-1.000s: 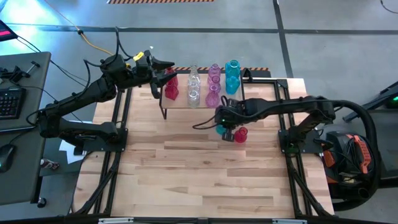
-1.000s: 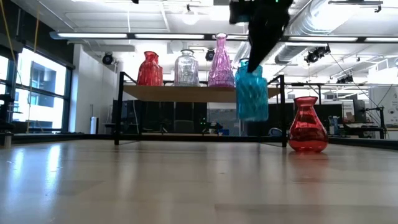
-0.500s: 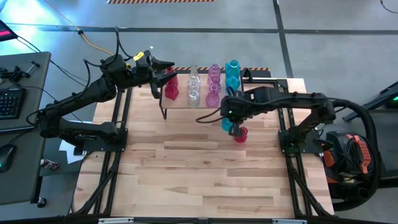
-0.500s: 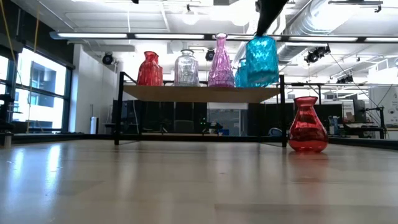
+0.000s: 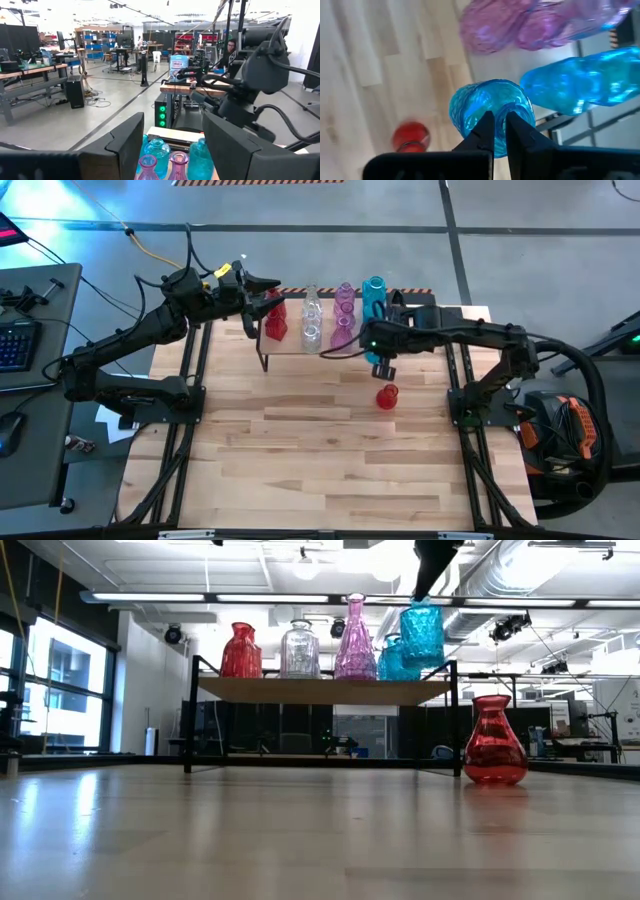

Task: Sort vases onto shelf
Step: Put the blue vase on the shelf aligned with the other blue vases

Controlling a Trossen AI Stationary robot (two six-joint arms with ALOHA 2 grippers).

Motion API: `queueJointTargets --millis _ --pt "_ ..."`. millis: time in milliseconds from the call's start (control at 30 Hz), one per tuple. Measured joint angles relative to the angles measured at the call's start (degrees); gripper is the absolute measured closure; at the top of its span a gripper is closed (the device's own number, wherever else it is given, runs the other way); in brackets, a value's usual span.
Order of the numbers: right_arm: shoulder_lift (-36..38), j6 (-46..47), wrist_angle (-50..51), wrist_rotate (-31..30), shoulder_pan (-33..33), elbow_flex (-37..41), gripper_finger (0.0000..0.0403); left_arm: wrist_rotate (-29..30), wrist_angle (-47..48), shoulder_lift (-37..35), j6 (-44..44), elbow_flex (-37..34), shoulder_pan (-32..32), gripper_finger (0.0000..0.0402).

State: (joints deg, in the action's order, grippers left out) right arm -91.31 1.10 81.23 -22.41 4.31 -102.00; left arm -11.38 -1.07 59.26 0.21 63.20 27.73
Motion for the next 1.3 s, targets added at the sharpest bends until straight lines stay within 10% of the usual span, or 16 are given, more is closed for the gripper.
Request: queueJointTargets --millis 1300 --pt "0.3 2.69 -5.87 -1.15 6.97 3.65 0.0403 0.0 -0.01 0.01 0.0 0.0 -0.02 0.0207"
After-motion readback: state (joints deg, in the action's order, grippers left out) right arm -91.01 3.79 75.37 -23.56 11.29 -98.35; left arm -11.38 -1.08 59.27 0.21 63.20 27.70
